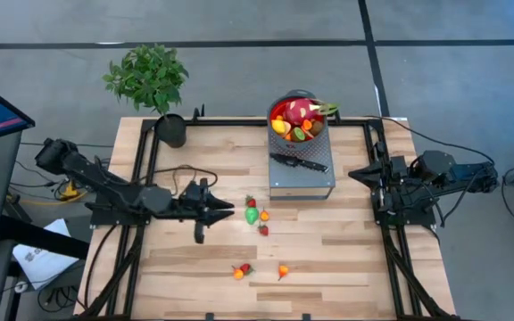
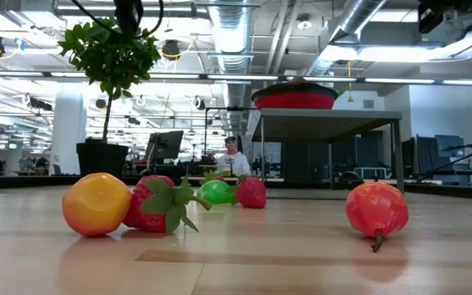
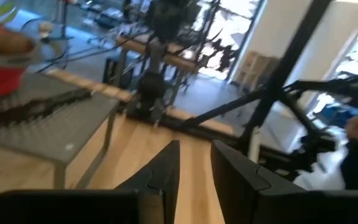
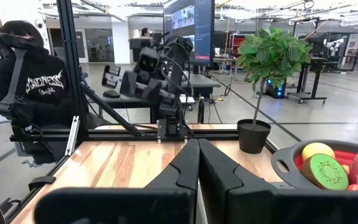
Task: Pick & Place Fruit
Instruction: Put the strawberry into the red colander on the shelf
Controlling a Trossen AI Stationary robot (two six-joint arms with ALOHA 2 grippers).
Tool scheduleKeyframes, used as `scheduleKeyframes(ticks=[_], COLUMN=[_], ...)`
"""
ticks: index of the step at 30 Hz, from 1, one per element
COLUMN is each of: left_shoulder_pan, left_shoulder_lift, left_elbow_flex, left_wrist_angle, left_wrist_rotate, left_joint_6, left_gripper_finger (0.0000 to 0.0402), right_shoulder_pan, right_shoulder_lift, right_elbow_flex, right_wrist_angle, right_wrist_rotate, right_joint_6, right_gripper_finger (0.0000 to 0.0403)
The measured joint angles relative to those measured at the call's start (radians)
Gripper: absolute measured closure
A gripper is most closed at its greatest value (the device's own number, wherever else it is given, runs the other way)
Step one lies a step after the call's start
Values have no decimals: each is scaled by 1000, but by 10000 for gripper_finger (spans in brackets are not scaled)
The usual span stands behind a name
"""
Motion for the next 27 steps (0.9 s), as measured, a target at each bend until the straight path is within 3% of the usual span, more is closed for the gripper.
scheduleKeyframes(ticks=[6, 15, 27], left_shoulder_pan=[-49, -119, -205], left_shoulder_lift=[117, 273, 483], left_elbow_flex=[1, 118, 224], left_wrist_angle=[-8, -26, -26], left_wrist_rotate=[-111, -149, -185], left_joint_6=[-80, -134, -303], left_gripper_finger=[325, 397, 401], right_shoulder_pan=[0, 0, 0], right_shoulder_lift=[0, 0, 0], right_elbow_flex=[0, 0, 0], right_wrist_angle=[-17, -28, -30], right_wrist_rotate=[0, 0, 2], right_joint_6=[0, 0, -1], right_gripper_finger=[402, 402, 401])
